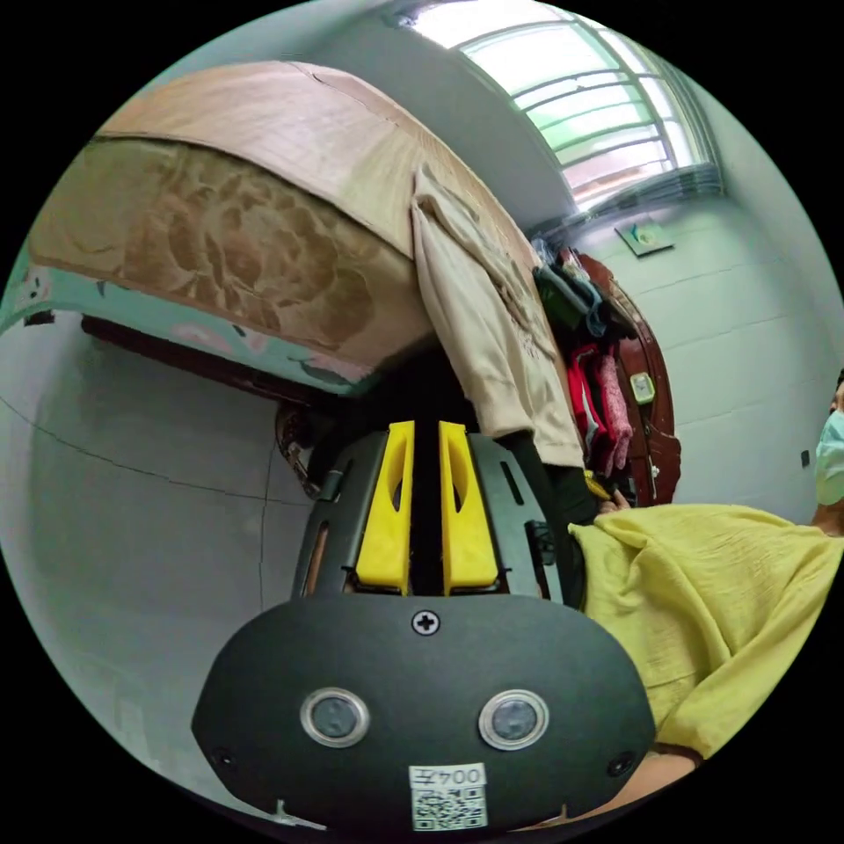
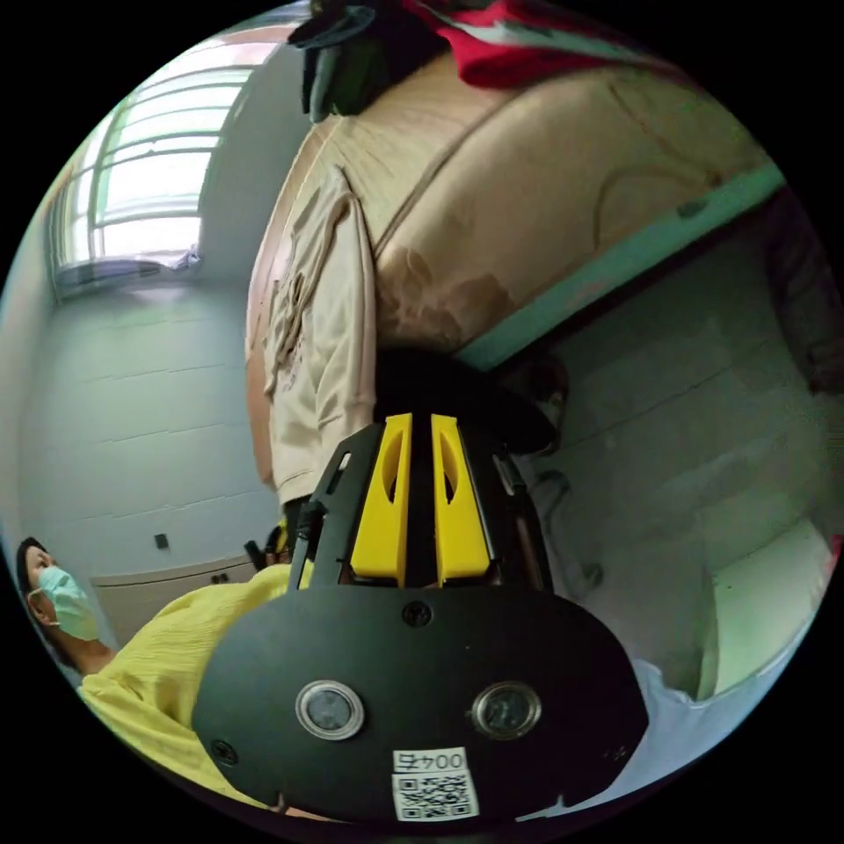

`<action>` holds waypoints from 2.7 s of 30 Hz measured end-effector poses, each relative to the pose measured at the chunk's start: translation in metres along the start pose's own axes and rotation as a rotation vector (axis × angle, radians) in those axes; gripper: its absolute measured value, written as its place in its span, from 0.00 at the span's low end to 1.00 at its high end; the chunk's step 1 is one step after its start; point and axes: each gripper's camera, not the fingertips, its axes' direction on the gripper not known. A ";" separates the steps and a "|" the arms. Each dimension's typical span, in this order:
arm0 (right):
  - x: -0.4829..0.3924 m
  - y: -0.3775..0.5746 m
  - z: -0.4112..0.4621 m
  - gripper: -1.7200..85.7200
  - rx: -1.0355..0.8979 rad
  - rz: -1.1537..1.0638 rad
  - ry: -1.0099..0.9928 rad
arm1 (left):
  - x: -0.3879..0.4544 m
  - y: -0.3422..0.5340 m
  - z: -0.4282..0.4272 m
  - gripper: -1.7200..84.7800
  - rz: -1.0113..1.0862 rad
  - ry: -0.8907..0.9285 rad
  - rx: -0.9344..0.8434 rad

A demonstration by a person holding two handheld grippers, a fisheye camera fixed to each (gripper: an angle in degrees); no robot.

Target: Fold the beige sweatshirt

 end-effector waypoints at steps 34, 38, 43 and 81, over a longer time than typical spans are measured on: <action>-0.356 -0.077 0.268 0.09 -0.028 -0.562 0.711 | 0.076 -0.189 0.146 0.06 -0.068 -0.230 0.002; -0.356 -0.077 0.268 0.09 -0.027 -0.534 0.677 | 0.092 -0.183 0.145 0.05 -0.036 -0.362 0.024; -0.358 -0.071 0.271 0.09 -0.015 -0.554 0.689 | 0.089 -0.174 0.158 0.05 -0.058 -0.334 0.028; -0.159 -0.142 0.125 0.10 0.105 -0.237 0.205 | 0.291 -0.155 0.338 0.02 0.364 -0.454 -0.117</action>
